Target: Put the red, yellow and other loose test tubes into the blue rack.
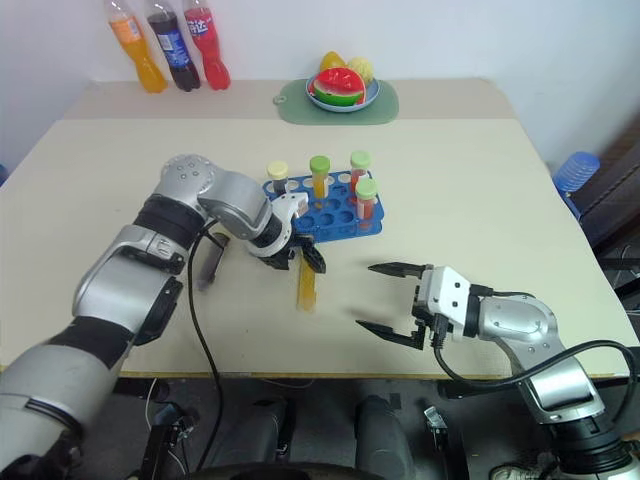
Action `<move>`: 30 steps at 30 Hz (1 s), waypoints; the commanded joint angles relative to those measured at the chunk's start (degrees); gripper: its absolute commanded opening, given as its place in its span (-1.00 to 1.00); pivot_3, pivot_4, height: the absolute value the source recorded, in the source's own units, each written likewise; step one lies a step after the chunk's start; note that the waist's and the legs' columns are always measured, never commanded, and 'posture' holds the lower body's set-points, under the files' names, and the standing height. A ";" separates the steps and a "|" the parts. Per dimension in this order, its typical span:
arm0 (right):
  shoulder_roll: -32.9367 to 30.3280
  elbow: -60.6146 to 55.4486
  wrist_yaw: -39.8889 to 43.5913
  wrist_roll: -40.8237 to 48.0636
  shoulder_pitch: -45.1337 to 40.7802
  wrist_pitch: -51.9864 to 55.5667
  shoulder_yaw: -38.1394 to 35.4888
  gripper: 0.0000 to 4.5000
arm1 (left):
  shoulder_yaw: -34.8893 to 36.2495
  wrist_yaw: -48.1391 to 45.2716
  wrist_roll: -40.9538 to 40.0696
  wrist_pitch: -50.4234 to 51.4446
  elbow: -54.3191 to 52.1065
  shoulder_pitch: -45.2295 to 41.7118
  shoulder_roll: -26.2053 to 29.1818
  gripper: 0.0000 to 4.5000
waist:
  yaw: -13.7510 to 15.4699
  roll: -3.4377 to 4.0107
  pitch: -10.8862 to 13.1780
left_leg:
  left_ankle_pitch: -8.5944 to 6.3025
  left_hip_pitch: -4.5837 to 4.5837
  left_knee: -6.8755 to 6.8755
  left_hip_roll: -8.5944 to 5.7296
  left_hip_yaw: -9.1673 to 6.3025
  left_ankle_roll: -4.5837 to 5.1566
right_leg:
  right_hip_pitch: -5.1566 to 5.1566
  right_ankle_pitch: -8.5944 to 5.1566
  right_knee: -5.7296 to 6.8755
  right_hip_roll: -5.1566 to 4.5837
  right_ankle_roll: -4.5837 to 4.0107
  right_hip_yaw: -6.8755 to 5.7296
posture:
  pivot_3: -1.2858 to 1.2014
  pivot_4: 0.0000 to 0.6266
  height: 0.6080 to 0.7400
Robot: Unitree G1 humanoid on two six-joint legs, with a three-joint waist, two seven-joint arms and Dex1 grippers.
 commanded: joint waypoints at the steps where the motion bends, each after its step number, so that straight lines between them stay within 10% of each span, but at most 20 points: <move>1: 0.50 -2.43 -1.01 0.07 0.73 -0.13 -0.63 1.00 | 1.66 -1.98 5.92 1.02 0.98 -1.32 -0.99 0.19 | 0.03 0.00 0.00 | 0.00 0.00 0.00 0.00 0.00 0.00 | 0.00 0.00 0.00 0.00 0.00 0.00 | 0.03 -0.52 1.00; 5: 0.68 -2.83 -1.57 0.11 1.23 -0.06 -0.69 1.00 | 3.50 -4.92 12.42 1.02 0.55 -0.75 -1.83 -0.62 | 0.06 0.00 -0.02 | 0.00 0.01 0.01 -0.01 0.01 0.00 | 0.02 0.00 0.00 0.00 0.00 0.00 | 0.03 -0.52 1.00; 14: -0.05 -1.02 -0.39 0.99 0.96 -0.51 -1.89 1.00 | 4.20 -24.86 3.34 0.90 -29.97 9.53 10.40 -0.62 | -1.48 0.00 -0.01 | 0.03 0.03 -0.13 0.05 0.00 -0.06 | -0.07 0.00 0.05 0.00 0.01 0.03 | 0.03 -0.52 1.00; 20: 0.73 0.78 0.43 1.87 -0.54 -0.10 -1.68 1.00 | 8.70 -57.29 30.44 -22.28 -70.48 28.79 22.91 -0.62 | -0.99 0.04 -0.02 | 0.11 0.03 -0.27 0.14 0.18 -0.19 | -0.17 -0.01 0.03 0.02 -0.03 0.12 | 0.03 -0.52 1.00; 30: -0.62 4.07 3.83 3.31 -3.70 1.07 -2.24 1.00 | -2.00 -70.76 84.12 -81.16 -65.62 42.05 12.53 -0.62 | 0.52 0.04 -0.03 | -0.04 0.05 -0.17 0.10 0.16 0.08 | 0.18 0.00 -0.33 -0.03 -0.07 0.05 | 0.03 -0.52 1.00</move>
